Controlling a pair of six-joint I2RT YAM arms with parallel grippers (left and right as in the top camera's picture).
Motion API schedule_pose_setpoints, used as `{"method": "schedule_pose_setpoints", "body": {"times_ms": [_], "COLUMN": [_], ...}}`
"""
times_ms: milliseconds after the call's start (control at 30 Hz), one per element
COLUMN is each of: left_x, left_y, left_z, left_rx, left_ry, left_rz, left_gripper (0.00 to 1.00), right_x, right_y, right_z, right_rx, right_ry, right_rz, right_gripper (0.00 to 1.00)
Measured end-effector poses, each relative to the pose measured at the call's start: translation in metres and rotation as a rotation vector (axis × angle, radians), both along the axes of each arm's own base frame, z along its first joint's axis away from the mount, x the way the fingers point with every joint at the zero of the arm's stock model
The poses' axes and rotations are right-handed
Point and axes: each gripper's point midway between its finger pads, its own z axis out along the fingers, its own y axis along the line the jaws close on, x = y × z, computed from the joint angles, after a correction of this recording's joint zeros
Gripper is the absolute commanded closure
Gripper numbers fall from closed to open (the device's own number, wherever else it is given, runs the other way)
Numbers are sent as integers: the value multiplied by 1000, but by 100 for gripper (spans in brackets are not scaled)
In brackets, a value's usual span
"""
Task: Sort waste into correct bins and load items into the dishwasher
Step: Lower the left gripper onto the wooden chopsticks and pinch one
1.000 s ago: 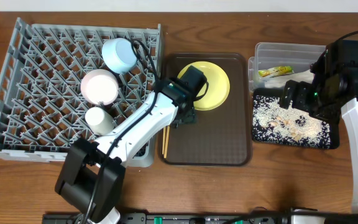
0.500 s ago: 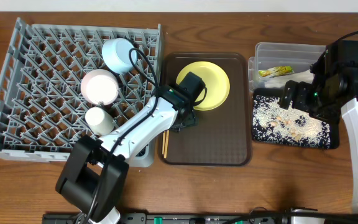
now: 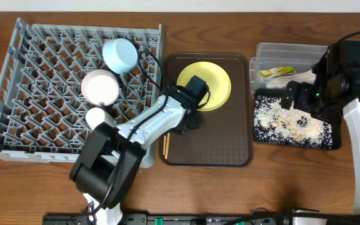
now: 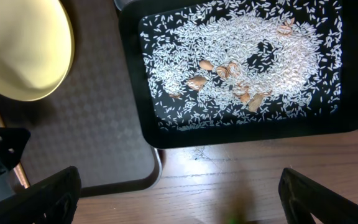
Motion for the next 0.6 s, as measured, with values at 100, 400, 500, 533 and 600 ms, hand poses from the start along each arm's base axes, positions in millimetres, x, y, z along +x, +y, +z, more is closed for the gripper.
{"method": "schedule_pose_setpoints", "body": {"times_ms": [100, 400, 500, 533, 600], "left_x": [0, 3, 4, 4, 3], "left_y": [0, -3, -4, -5, -7], "left_z": [-5, -6, -6, -6, -6], "left_rx": [6, -4, -7, -8, -7], "left_ry": [9, -5, -10, -11, -11], "left_rz": [0, 0, -5, -8, -16], "left_gripper": [21, 21, 21, 21, 21], "right_x": [0, 0, 0, 0, 0], "right_y": [0, 0, 0, 0, 0], "right_z": [0, 0, 0, 0, 0], "right_rx": [0, 0, 0, 0, 0], "right_ry": [0, 0, 0, 0, 0], "right_rz": [0, 0, 0, 0, 0], "right_gripper": [1, 1, 1, 1, 1]}}
